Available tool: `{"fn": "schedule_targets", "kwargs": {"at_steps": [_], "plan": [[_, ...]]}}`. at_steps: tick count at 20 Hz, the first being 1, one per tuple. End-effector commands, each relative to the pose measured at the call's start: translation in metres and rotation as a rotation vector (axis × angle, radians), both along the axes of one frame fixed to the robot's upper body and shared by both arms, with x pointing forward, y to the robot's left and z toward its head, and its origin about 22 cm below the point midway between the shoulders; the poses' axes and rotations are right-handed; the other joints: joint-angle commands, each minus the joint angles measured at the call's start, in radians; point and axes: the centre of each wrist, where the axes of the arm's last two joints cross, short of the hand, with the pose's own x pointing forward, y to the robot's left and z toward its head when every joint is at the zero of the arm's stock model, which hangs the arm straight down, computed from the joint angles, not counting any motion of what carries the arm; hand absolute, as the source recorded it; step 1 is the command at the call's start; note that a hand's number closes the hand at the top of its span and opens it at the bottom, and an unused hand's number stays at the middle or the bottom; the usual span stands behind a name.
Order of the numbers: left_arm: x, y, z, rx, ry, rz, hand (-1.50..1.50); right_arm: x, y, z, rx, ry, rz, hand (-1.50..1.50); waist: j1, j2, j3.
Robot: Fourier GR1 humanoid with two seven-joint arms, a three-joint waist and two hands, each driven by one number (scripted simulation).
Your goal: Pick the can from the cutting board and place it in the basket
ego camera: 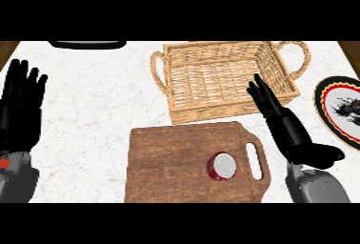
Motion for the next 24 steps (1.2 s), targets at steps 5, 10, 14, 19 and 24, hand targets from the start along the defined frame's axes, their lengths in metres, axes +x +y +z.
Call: {"fn": "schedule_targets", "kwargs": {"at_steps": [5,10,14,19,24], "plan": [[-0.019,-0.035,-0.03,0.11,0.041,-0.084,0.0,-0.049,-0.017,0.049,0.017,-0.053,-0.064,1.5,-0.028,-0.044,0.028],[-0.032,-0.052,-0.058,0.109,0.095,-0.172,0.0,-0.087,0.078,0.034,-0.199,-0.177,0.18,-1.5,-0.013,-0.045,0.024],[-0.032,-0.046,-0.056,0.095,0.097,-0.148,0.0,-0.114,0.113,0.036,-0.149,-0.13,-0.107,-1.5,-0.03,-0.049,0.024],[-0.043,-0.045,-0.063,0.11,0.11,-0.118,0.0,-0.103,0.076,0.042,-0.5,-0.1,-0.443,-1.5,-0.057,-0.061,0.017],[-0.045,-0.054,-0.065,0.102,0.109,-0.142,0.0,-0.107,0.053,0.072,-0.859,-0.005,-0.551,-1.5,-0.049,-0.054,0.016]]}}
